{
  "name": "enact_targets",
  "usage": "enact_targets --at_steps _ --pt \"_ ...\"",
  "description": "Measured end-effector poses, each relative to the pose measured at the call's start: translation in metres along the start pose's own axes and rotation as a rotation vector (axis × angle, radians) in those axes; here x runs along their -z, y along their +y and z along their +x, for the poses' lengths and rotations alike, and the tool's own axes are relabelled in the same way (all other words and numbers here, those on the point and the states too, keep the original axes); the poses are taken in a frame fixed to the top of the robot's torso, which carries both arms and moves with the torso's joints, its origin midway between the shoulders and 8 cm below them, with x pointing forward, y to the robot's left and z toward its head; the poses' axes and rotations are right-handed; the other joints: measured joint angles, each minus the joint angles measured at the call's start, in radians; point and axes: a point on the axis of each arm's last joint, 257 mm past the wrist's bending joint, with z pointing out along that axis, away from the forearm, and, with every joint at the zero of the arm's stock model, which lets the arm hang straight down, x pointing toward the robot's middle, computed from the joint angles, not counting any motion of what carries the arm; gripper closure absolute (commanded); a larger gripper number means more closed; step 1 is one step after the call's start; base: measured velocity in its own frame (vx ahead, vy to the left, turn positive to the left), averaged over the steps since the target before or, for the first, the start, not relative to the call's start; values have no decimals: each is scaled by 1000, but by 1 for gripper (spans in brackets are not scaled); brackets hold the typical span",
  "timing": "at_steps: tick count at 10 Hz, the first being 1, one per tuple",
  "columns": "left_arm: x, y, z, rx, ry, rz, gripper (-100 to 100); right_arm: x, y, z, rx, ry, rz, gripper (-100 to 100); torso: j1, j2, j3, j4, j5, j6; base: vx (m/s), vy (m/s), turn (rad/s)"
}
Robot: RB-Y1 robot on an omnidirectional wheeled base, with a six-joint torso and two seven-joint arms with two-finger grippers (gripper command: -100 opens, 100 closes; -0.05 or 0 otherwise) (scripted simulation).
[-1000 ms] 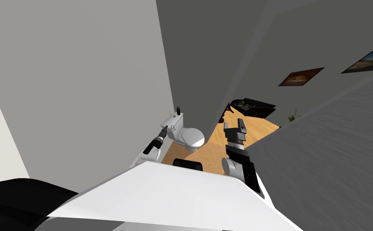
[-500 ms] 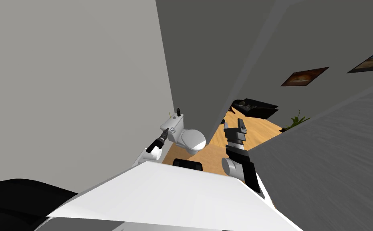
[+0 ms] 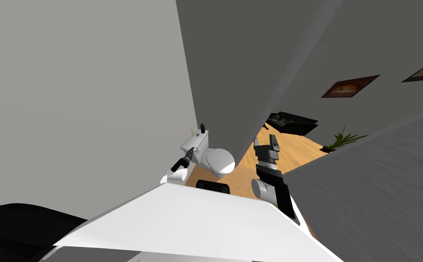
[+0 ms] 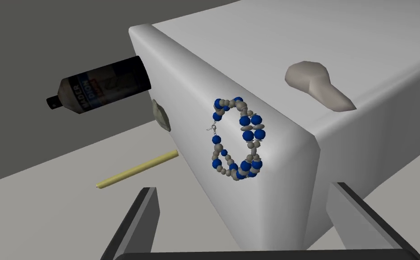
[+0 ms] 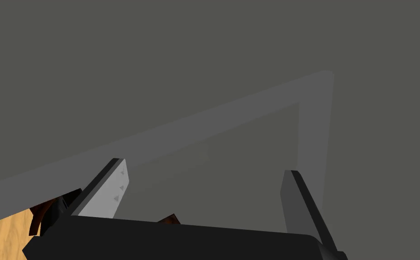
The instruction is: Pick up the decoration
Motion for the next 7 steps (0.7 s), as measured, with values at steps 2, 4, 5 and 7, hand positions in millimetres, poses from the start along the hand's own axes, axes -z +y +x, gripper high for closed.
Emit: enact_targets --at_steps 2,4,5,7 --pt "0 7 13 46 12 -28 -100 0 0 0 0 0 0 0 0 2 1 0 0 0 43 19 1" --pt "-2 8 28 88 21 -42 -100 0 0 0 0 0 0 0 -1 4 2 1 0 0 14 4 0" --pt "-2 9 29 90 22 -43 0 0 0 0 0 0 0 0 -1 5 3 1 0 0 0 0 0" --pt "0 12 35 84 33 -44 -100 0 0 0 0 0 0 0 0 2 1 1 0 -1 119 27 169"
